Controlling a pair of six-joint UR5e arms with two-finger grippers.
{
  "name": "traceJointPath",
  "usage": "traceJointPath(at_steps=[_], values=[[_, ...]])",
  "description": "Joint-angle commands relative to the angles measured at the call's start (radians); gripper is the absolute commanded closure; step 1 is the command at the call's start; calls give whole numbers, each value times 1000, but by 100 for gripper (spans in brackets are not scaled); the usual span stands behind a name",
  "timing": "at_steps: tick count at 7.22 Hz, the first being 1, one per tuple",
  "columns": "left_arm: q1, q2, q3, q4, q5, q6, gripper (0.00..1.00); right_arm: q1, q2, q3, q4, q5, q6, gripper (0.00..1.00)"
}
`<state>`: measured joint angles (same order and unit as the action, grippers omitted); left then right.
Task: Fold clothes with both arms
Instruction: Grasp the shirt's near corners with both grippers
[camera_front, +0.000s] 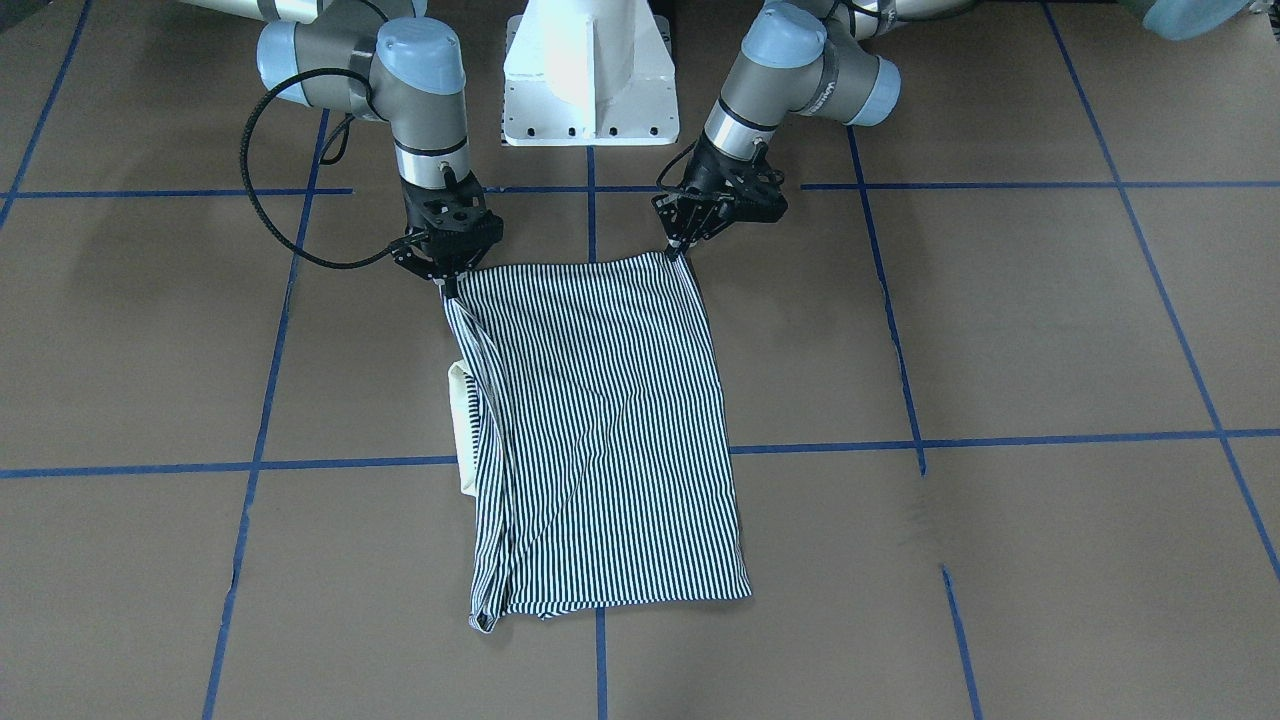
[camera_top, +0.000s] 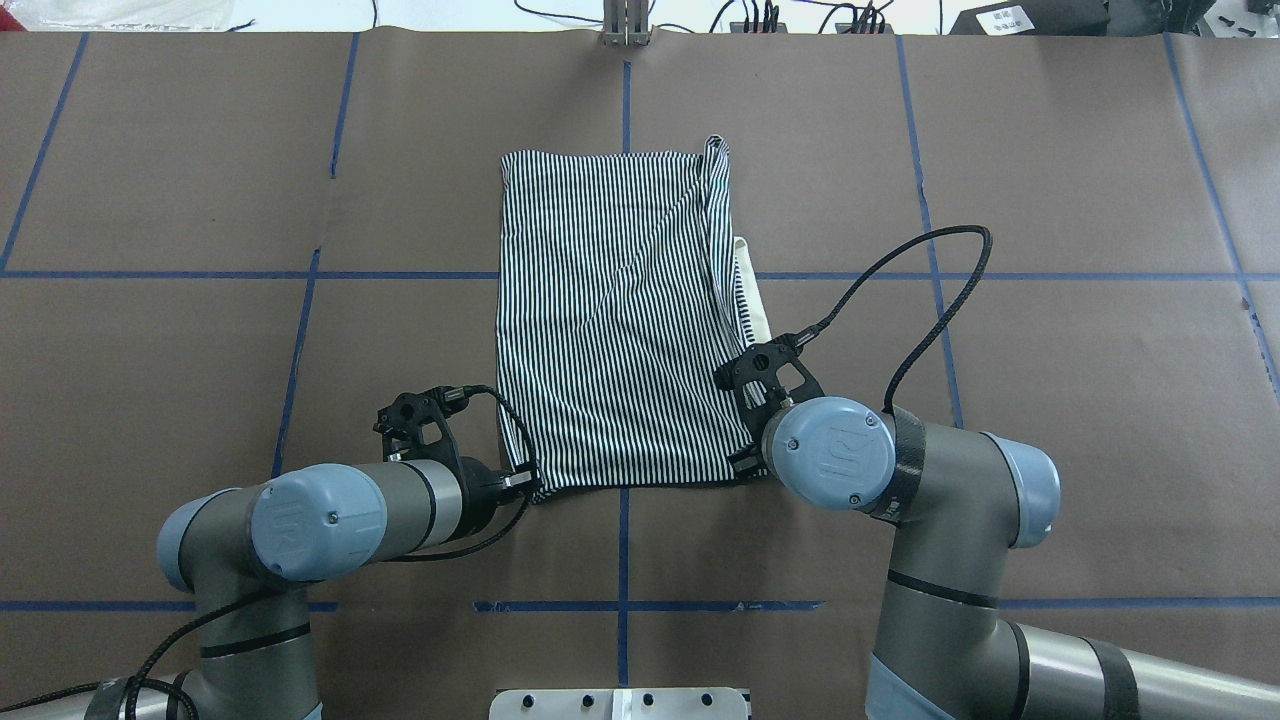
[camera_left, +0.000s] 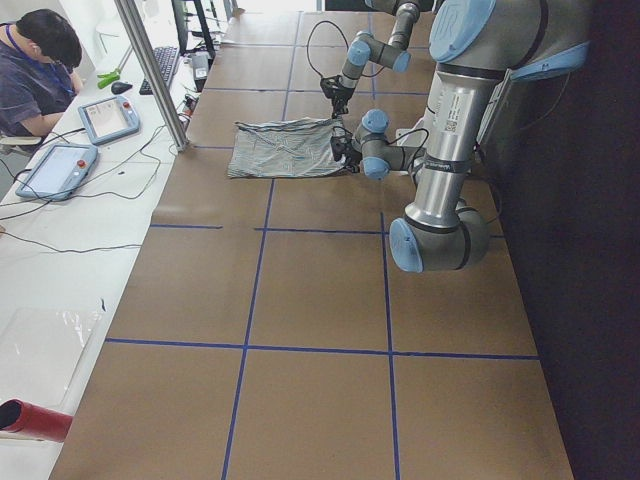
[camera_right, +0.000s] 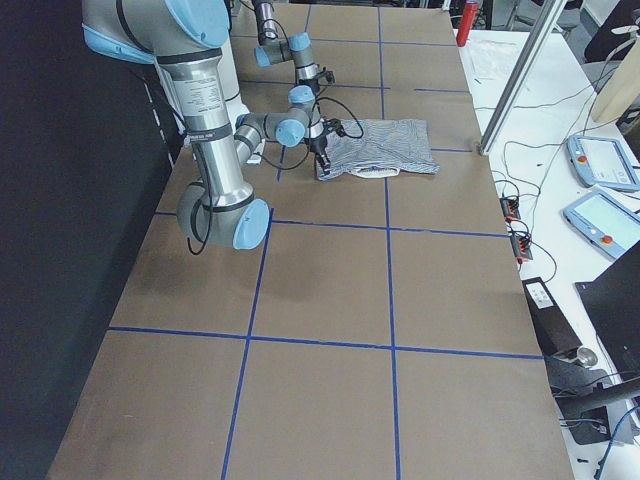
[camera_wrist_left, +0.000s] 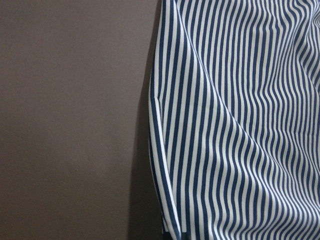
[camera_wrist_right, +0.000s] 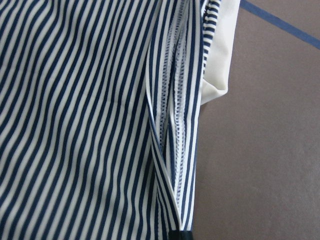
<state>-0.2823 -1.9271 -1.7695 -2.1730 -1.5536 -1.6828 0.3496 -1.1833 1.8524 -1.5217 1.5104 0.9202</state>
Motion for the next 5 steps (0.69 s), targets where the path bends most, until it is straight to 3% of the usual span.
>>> traceJointPath(at_steps=[1, 3, 4, 5], values=[[0, -1, 5, -1, 1, 0, 100, 0, -47, 31, 0, 1, 99, 100], [0, -1, 7, -1, 1, 0, 100, 0, -62, 31, 0, -1, 126, 100], [0, -1, 7, -2, 1, 0, 100, -3, -61, 28, 0, 2, 176, 54], [0, -1, 7, -1, 1, 2, 100, -3, -52, 34, 2, 2, 201, 1]])
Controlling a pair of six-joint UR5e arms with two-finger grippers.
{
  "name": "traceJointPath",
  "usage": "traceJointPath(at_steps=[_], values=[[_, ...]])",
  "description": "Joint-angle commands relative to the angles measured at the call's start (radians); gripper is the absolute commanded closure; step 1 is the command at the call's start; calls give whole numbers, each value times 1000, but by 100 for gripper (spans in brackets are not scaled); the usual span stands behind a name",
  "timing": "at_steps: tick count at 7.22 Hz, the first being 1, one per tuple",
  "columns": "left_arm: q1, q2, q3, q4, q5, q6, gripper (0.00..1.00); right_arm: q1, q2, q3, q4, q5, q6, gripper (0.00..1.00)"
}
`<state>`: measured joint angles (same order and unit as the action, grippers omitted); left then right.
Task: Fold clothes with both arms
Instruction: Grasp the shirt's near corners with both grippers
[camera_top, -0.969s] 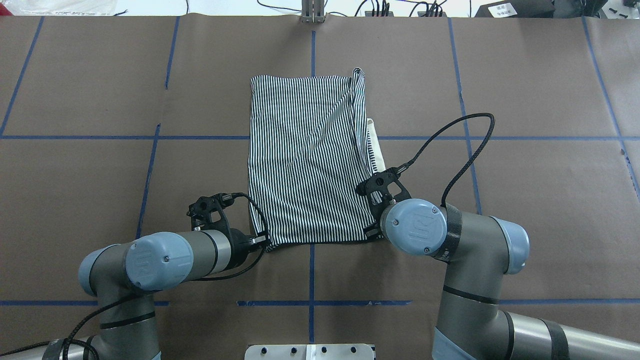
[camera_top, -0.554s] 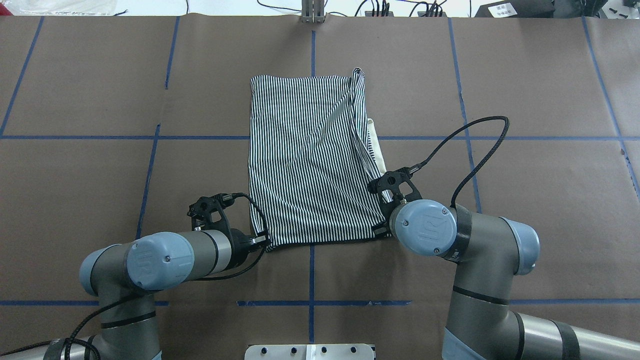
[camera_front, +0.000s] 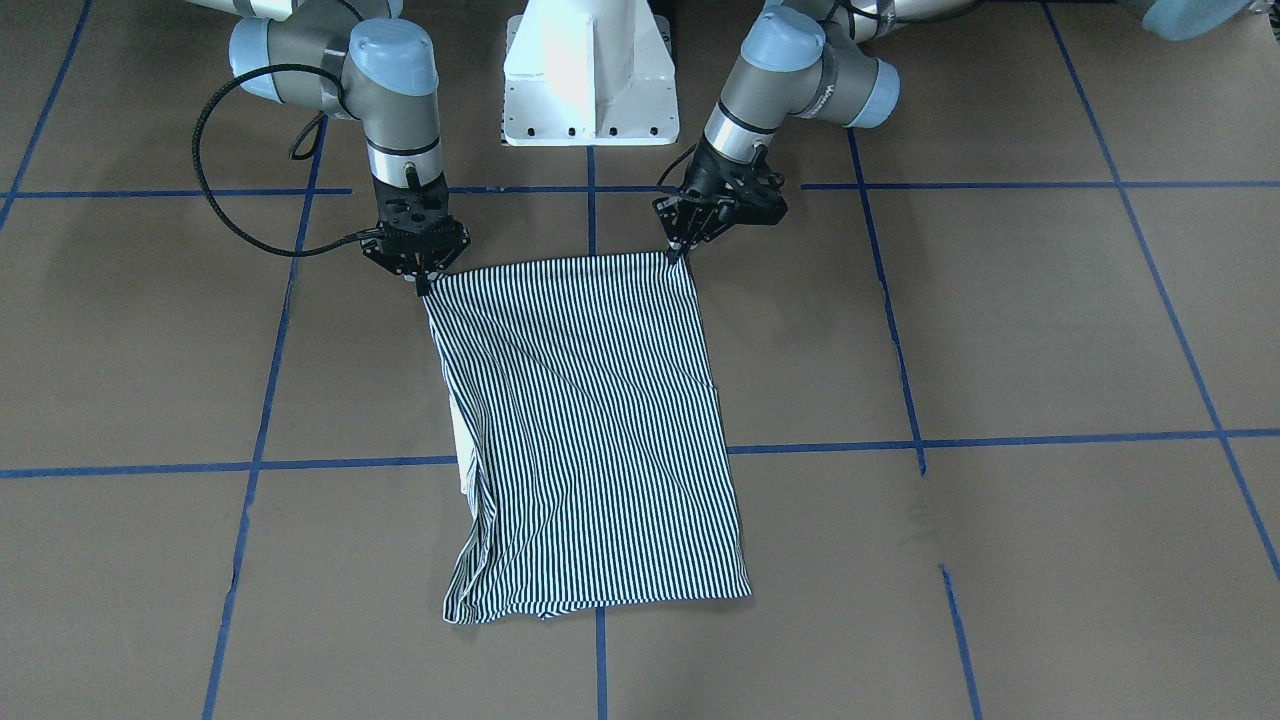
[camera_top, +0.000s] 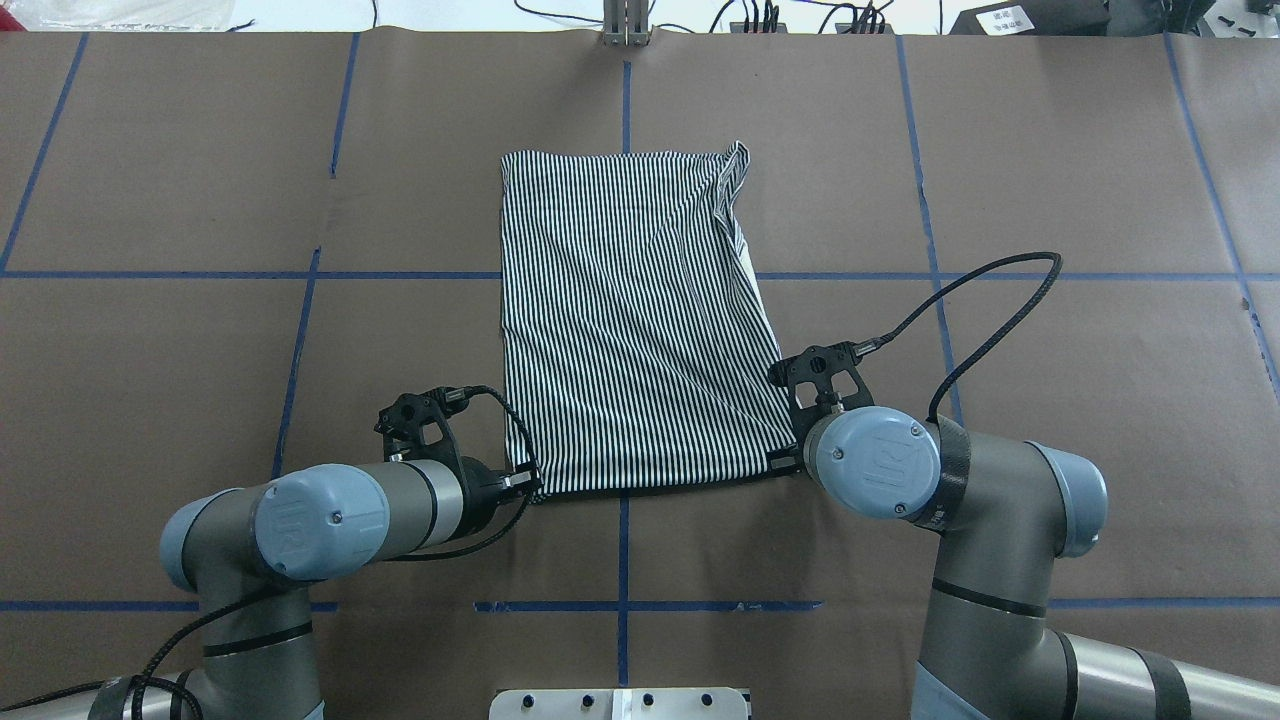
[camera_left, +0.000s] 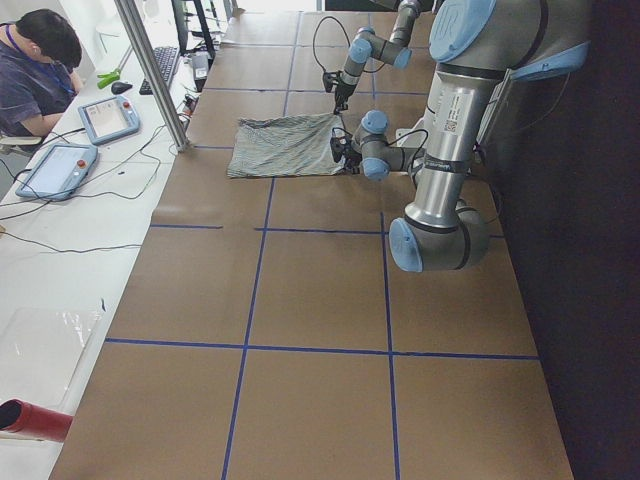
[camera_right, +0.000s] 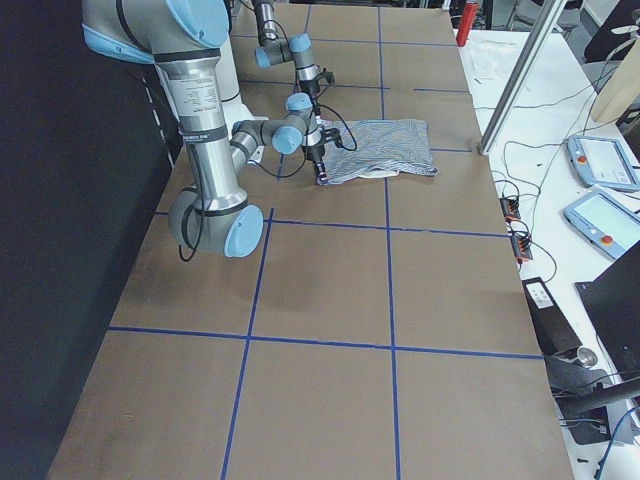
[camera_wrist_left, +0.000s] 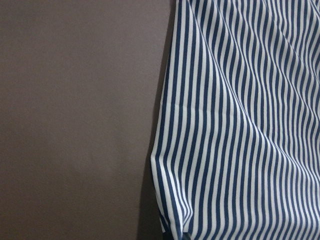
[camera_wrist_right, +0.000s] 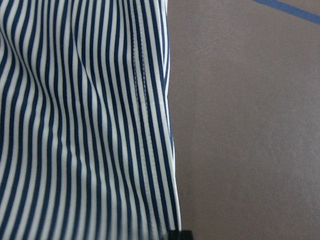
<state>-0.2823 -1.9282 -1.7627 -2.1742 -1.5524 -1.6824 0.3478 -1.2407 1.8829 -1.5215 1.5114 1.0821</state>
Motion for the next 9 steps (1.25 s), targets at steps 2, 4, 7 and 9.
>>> traceJointPath(at_steps=[2, 4, 7, 9], values=[[3, 0, 0, 1, 0, 1, 100, 19, 15, 69, 0, 12, 38, 0], [3, -8, 0, 1, -2, 1, 100, 30, 21, 65, 118, 10, 311, 0], [6, -20, 0, 4, 3, 0, 100, 19, 75, -42, 178, -14, 828, 15], [6, -20, 2, 4, 3, 1, 100, 5, 90, -42, 67, -10, 855, 18]])
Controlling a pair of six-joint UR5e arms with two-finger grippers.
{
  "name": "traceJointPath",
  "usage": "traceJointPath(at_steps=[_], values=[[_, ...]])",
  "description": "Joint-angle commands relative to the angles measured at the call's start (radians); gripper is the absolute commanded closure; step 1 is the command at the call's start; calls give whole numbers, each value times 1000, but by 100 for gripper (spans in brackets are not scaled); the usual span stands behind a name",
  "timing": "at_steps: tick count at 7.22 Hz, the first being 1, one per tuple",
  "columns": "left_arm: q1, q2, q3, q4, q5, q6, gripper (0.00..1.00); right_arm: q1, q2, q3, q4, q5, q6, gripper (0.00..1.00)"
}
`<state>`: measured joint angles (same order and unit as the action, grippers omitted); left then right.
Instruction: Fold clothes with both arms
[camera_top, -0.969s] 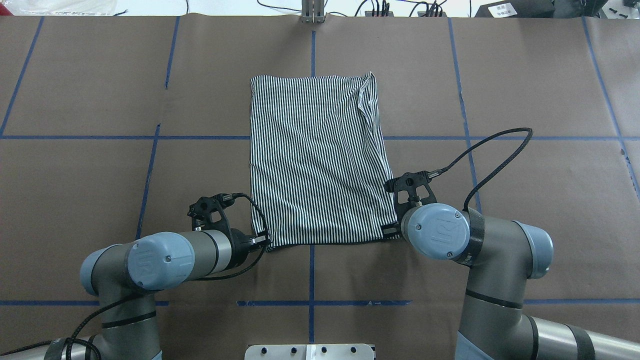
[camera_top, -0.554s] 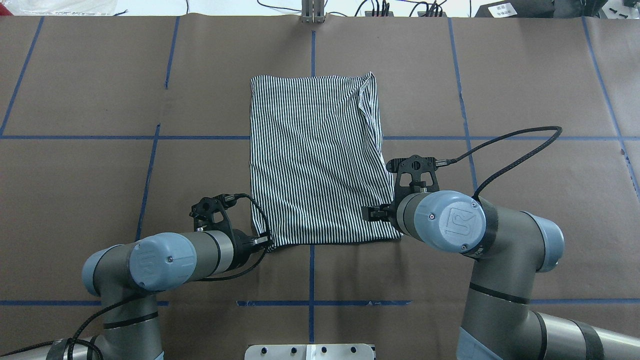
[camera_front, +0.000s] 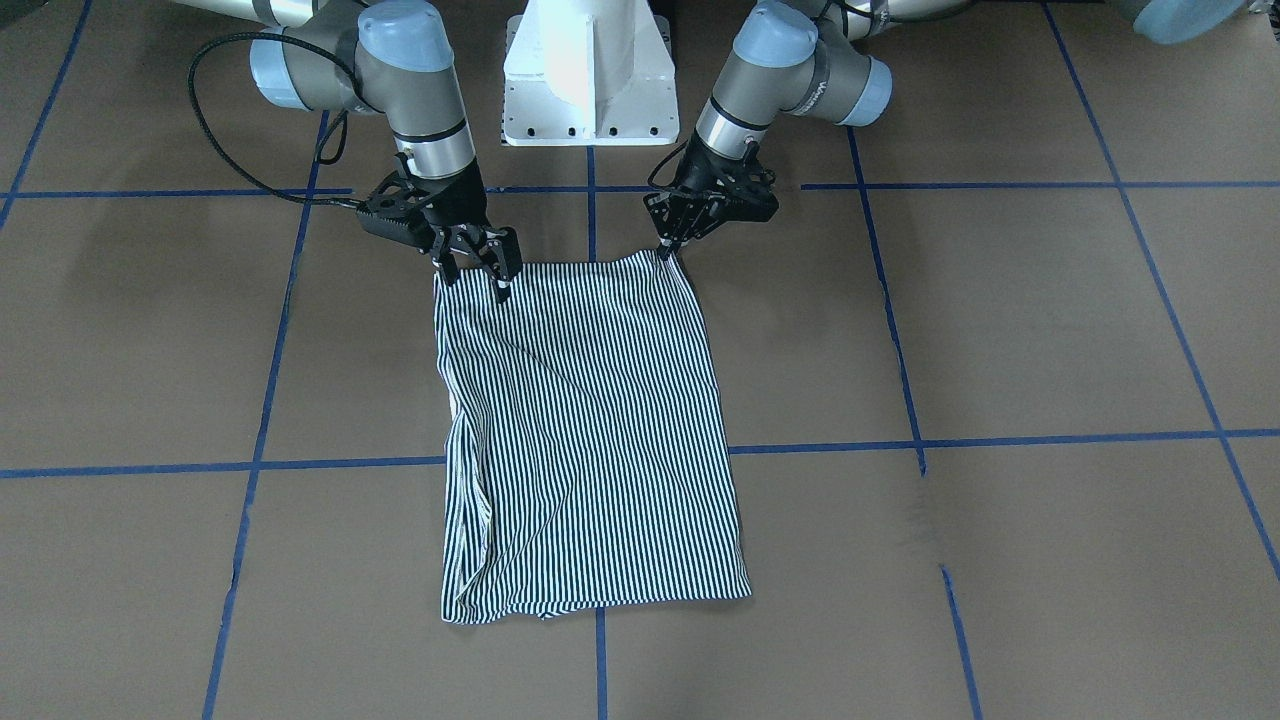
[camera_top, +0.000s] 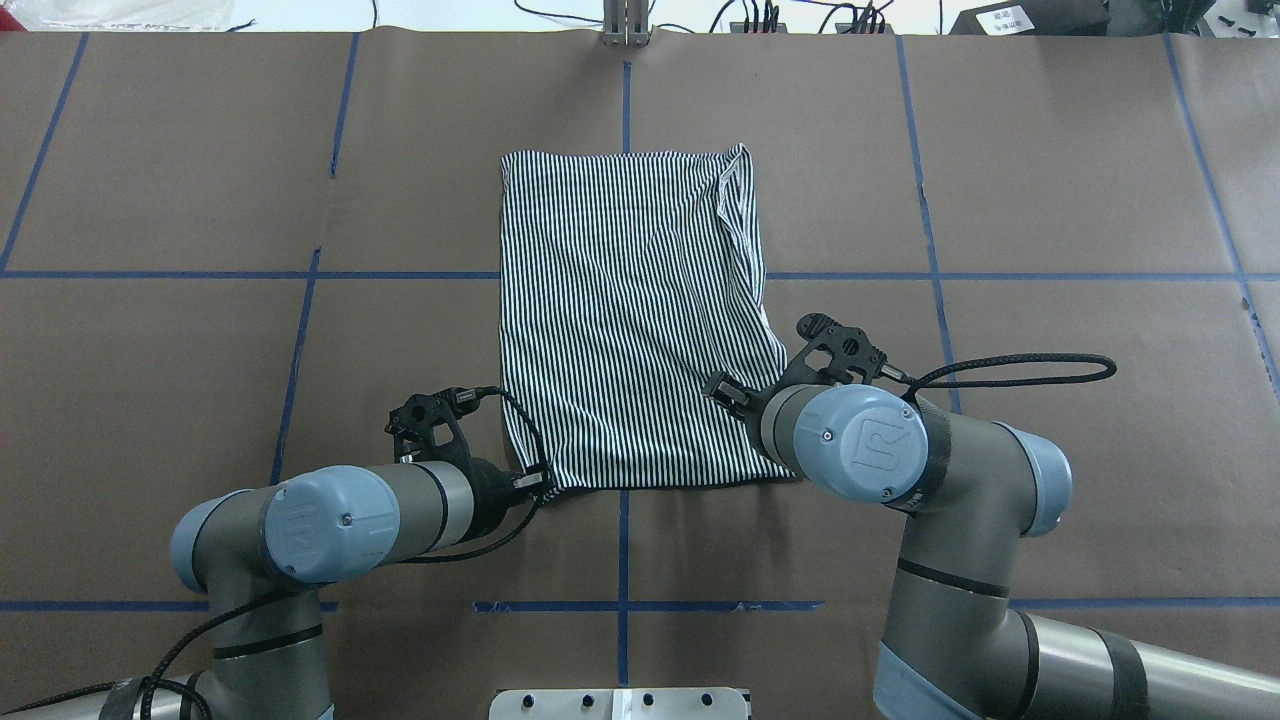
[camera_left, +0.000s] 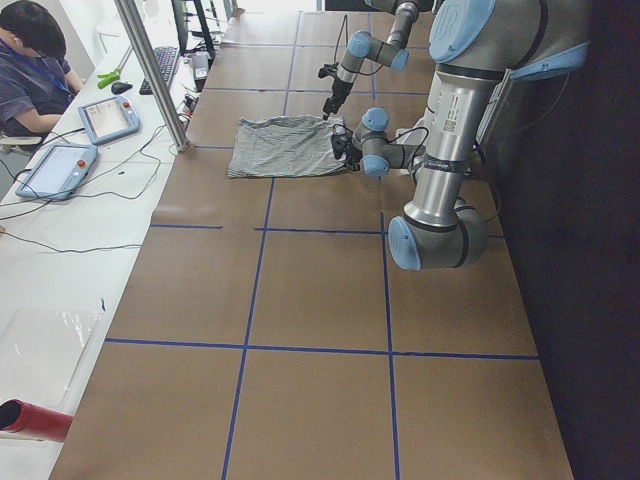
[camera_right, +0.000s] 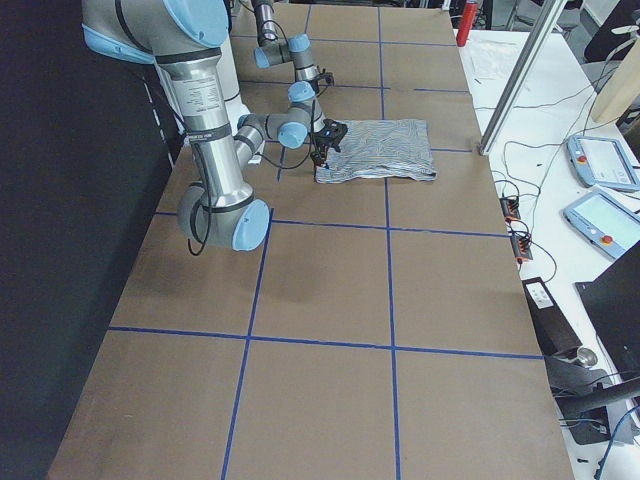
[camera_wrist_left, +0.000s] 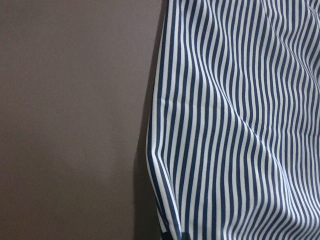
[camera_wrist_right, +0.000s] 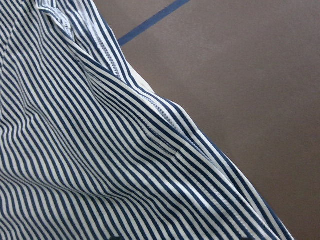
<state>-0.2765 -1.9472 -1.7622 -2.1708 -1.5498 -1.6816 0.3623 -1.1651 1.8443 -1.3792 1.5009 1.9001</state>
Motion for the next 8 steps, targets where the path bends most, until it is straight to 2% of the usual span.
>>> traceJointPath(at_steps=[1, 7, 8], values=[[2, -1, 1, 0, 2, 0, 100, -20, 27, -5, -110, 1, 42, 18], [3, -1, 13, -3, 2, -1, 100, -55, 61, -77, -110, -4, 96, 22], [2, -1, 13, -3, 2, -1, 100, -55, 61, -77, -110, -5, 99, 27]])
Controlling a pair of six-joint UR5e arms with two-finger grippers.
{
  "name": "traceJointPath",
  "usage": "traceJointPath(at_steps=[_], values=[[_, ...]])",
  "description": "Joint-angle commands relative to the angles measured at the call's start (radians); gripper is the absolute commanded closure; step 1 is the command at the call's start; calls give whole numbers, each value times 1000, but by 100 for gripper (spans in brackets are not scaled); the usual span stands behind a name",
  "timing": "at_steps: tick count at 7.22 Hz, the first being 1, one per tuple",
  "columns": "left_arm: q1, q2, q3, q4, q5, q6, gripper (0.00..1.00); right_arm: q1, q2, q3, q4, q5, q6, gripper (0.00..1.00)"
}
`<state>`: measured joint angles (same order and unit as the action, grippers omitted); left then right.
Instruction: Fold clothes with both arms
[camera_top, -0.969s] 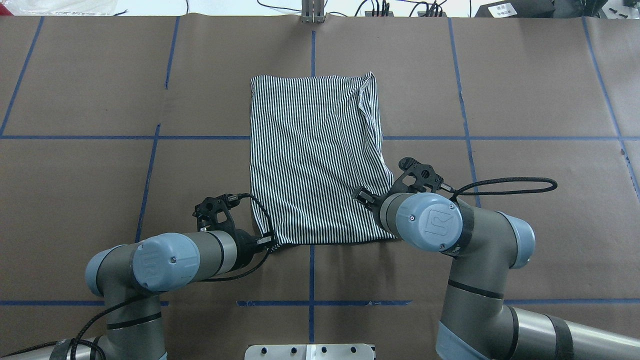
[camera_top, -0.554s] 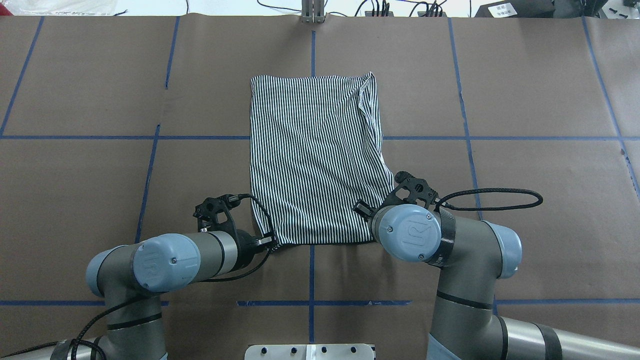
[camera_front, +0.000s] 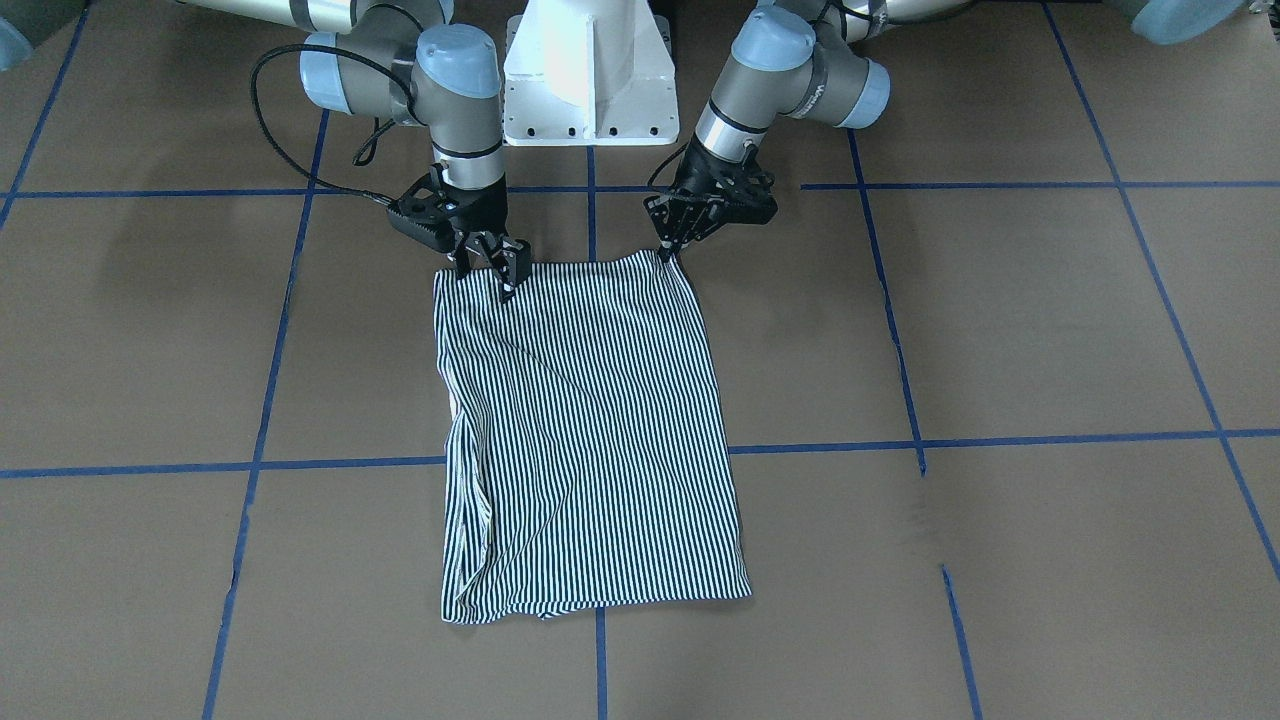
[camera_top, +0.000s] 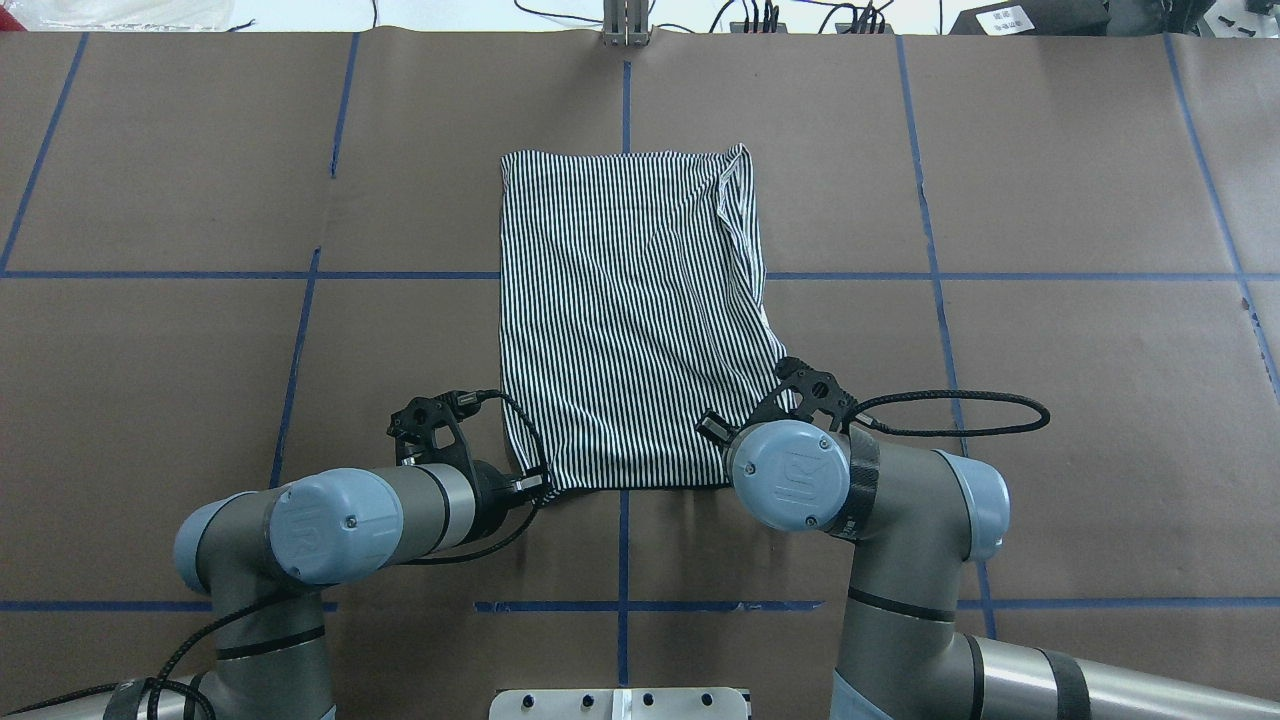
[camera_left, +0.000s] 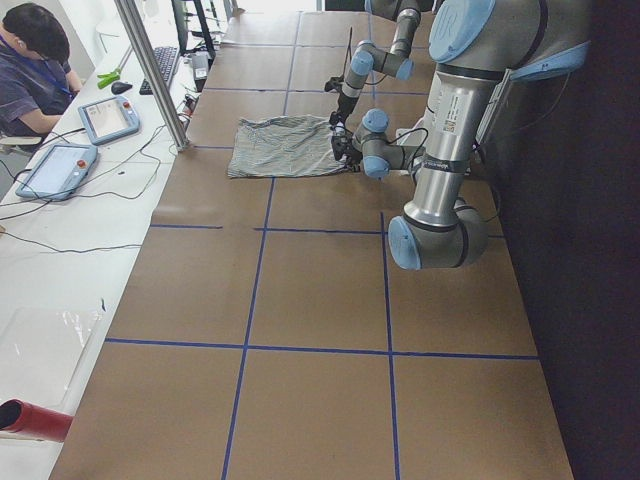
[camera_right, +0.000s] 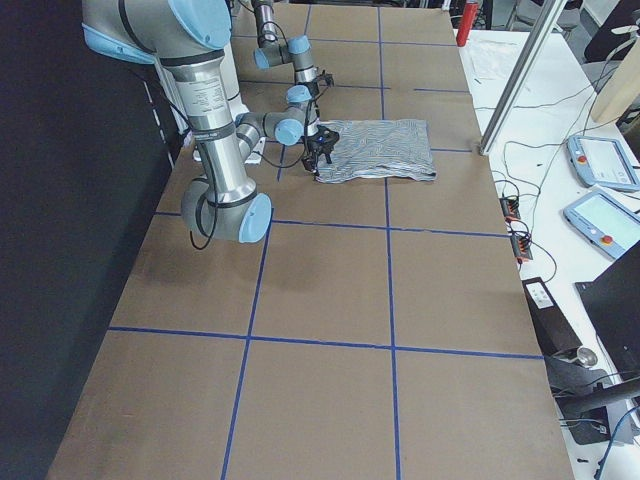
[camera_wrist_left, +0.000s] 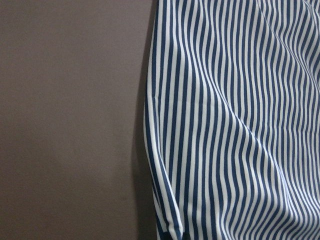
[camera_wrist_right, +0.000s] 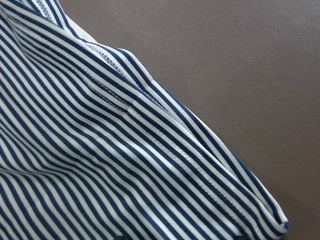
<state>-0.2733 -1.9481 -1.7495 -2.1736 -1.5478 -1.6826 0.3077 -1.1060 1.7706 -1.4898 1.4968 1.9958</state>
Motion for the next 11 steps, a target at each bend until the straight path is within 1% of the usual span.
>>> traceJointPath(at_steps=[1, 2, 11], values=[[0, 0, 1, 0, 0, 0, 100, -1, 3, -3, 8, -6, 49, 56], [0, 0, 1, 0, 0, 0, 100, -1, 15, -3, 11, -12, 78, 100], [2, 0, 2, 0, 0, 0, 100, -2, 20, 1, 8, -30, 98, 100]])
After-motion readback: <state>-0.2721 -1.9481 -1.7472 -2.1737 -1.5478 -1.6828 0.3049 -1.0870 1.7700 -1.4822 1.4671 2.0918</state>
